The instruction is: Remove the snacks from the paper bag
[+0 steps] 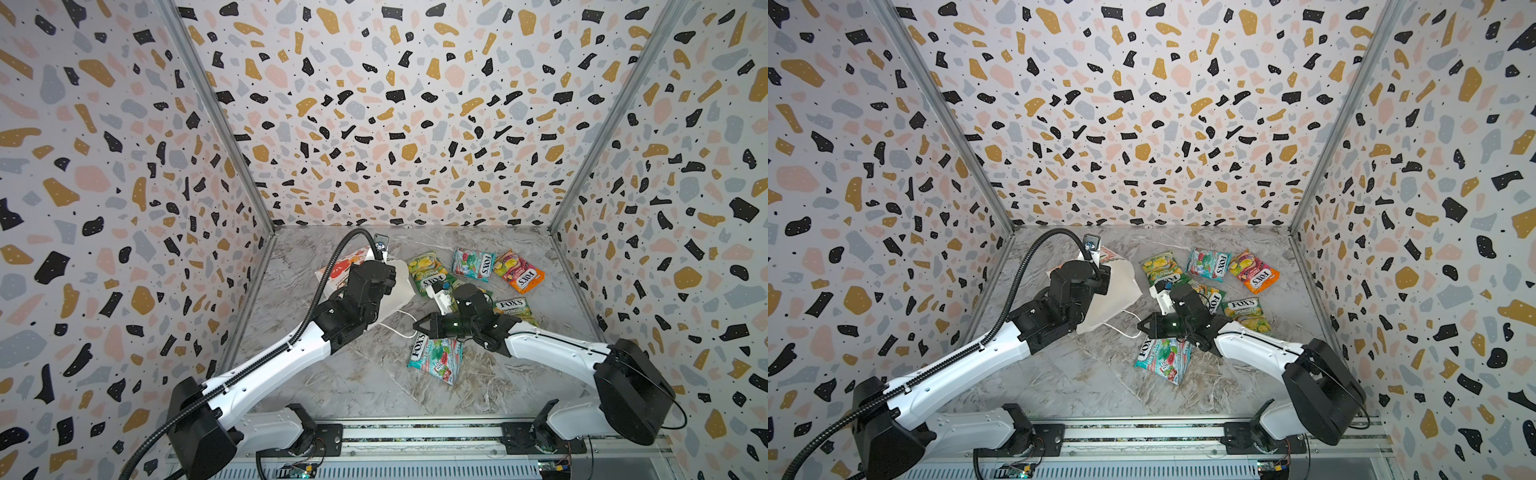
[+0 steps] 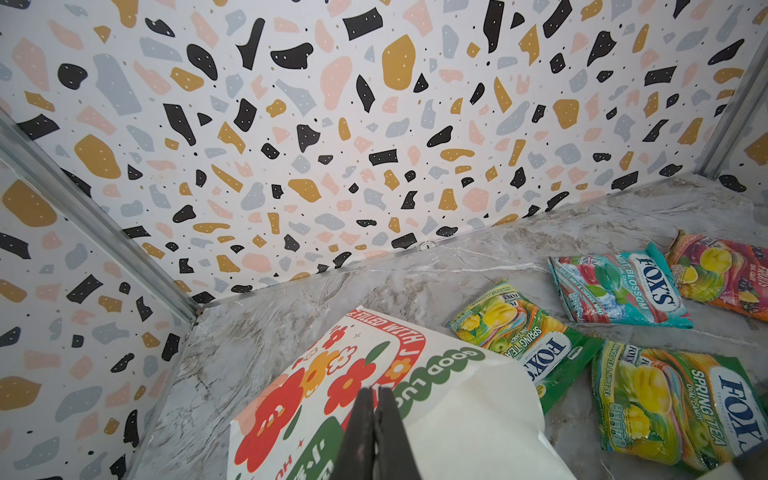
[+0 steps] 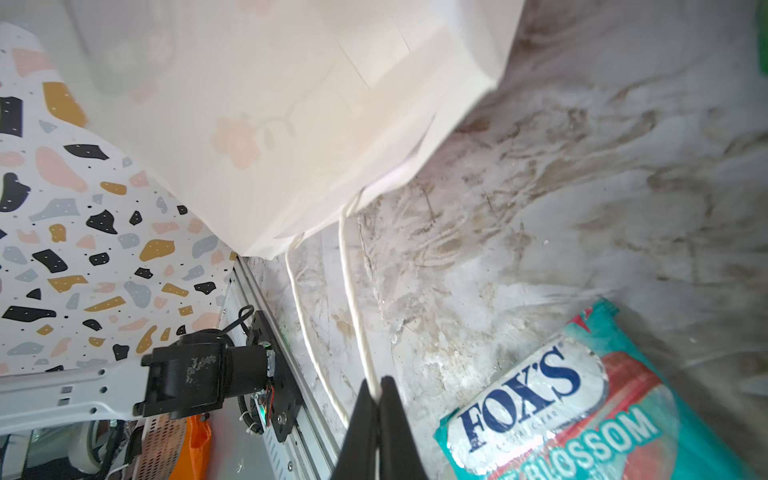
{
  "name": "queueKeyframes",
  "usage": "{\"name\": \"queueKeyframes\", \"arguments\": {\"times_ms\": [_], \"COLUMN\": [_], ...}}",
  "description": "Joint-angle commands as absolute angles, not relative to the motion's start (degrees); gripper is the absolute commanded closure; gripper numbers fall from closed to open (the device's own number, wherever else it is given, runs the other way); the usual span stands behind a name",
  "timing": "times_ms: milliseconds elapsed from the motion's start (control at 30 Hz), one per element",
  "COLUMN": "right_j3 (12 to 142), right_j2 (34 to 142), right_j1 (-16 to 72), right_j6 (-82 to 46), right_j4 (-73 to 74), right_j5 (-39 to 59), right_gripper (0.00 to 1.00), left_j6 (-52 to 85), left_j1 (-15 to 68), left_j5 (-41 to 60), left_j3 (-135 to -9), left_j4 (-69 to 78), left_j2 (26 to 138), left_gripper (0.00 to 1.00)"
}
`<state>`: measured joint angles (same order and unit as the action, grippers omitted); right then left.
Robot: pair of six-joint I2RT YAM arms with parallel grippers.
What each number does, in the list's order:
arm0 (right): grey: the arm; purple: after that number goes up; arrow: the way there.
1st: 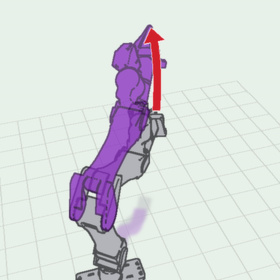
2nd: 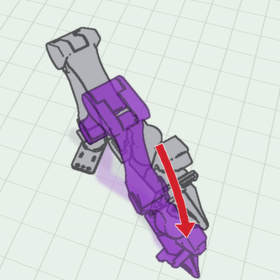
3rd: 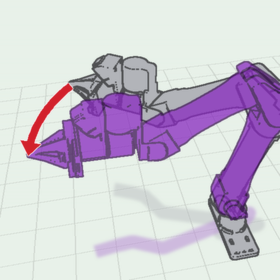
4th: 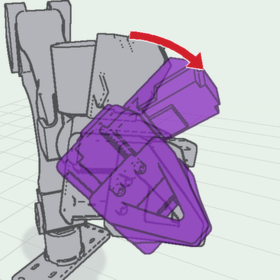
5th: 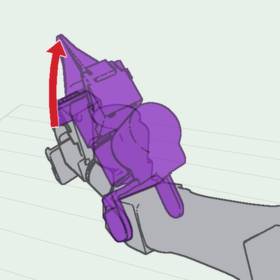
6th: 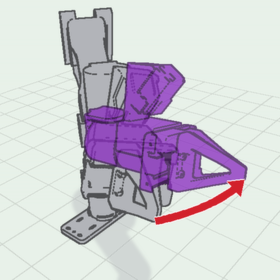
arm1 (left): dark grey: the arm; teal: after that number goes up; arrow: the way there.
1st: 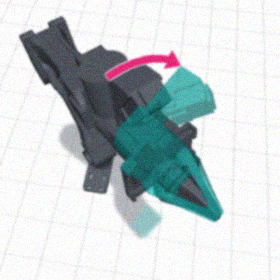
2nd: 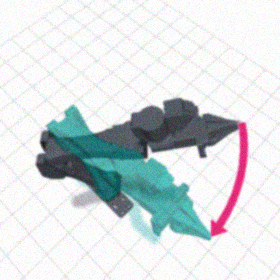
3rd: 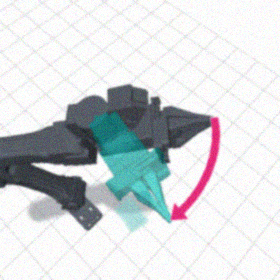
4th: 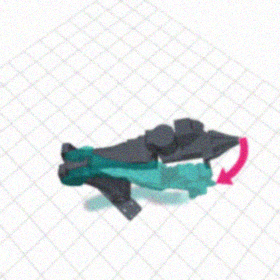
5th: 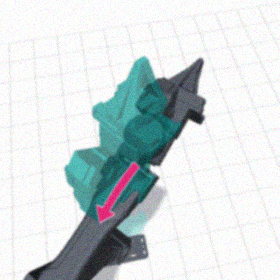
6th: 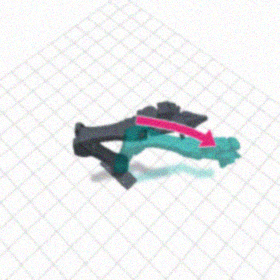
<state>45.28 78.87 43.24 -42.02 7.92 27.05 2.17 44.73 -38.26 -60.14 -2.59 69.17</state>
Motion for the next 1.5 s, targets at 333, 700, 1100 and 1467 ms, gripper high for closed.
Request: {"name": "queueKeyframes", "arguments": {"times_ms": [333, 700, 1100, 1467], "right_j3": [57.6, 64.5, 65.6, 65.9], "right_j2": [68.9, 68.4, 71.3, 76.2], "right_j1": [43.7, 43.5, 39.5, 37.6], "right_j6": [-36.3, -33.6, -34.5, -35.3], "right_j4": [-3.6, -7.3, -6.5, -5.5], "right_j5": [18.1, 13.1, 15.5, 17.6], "right_gripper": [1.0, 1.0, 1.0, 0.91], "left_j6": [1.4, 2.3, 6.5, 6.7], "left_j1": [43.0, 40.8, 35.4, 34.8], "left_j5": [-34.8, -29.1, -22.2, -22.6], "left_j3": [-62.7, -64.5, -63.7, -63.0], "left_j4": [-2.2, -3.2, -2.1, -2.2], "left_j2": [65.4, 64.9, 64.6, 66.7], "left_gripper": [1.0, 1.0, 1.0, 0.84]}}
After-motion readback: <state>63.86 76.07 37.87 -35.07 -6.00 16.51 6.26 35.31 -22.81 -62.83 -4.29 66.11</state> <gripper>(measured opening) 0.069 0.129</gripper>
